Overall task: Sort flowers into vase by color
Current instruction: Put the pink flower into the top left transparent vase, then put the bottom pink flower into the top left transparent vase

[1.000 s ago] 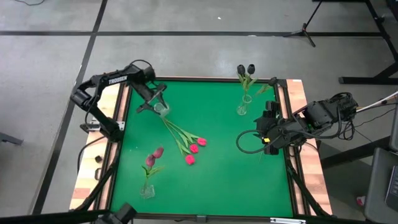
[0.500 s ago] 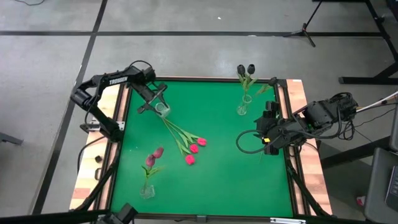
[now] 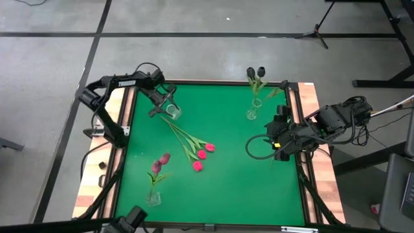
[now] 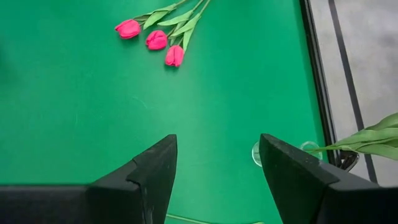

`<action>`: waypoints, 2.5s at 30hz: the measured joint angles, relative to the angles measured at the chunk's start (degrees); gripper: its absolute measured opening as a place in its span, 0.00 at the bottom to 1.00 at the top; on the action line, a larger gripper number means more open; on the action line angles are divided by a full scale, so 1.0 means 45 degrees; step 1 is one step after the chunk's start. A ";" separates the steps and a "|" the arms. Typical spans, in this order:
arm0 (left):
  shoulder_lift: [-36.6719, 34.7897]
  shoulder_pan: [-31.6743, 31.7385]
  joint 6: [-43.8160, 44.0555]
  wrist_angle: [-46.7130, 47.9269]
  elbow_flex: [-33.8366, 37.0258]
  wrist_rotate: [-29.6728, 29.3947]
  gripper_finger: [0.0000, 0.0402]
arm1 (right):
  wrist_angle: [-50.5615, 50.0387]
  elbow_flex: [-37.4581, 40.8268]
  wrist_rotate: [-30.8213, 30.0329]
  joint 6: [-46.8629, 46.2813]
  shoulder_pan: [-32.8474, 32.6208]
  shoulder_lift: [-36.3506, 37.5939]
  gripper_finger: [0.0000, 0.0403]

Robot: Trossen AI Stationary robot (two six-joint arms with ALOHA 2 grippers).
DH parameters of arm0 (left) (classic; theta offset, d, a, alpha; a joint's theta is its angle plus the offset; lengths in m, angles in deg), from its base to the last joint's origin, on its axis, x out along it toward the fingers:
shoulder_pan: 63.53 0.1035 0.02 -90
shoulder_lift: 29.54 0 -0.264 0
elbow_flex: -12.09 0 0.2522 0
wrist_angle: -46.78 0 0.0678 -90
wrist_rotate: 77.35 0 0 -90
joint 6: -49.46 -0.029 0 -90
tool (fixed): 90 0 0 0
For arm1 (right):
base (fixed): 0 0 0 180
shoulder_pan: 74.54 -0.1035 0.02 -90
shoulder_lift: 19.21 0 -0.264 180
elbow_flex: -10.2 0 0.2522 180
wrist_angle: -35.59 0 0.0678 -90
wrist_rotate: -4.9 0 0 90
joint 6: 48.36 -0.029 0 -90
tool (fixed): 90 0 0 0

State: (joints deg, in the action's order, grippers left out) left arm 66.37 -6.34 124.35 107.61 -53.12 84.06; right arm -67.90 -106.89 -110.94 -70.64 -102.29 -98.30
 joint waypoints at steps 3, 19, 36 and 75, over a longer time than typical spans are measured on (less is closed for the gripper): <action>0.0467 -0.0253 0.0307 -0.0183 0.0005 0.0113 0.49 | 0.0005 0.0000 0.0000 -0.0013 0.0000 0.0000 0.56; 0.1474 -0.0435 -0.0656 -0.0428 -0.0376 0.0256 0.52 | -0.0010 0.0002 0.0000 -0.0335 -0.0010 0.0000 0.56; 0.1462 0.0145 -0.1781 -0.1075 -0.2697 0.0579 0.58 | -0.0033 0.0005 0.0126 -0.0321 -0.0010 0.0000 0.56; -0.7775 -1.0678 -0.9155 0.3358 -0.5529 -1.8238 0.56 | 0.2215 0.0011 0.1321 0.1484 -0.0010 -0.2132 0.56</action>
State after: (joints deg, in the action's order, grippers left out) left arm 31.38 -54.39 83.15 122.72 -77.99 1.98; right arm -57.93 -106.84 -105.00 -63.96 -102.33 -107.89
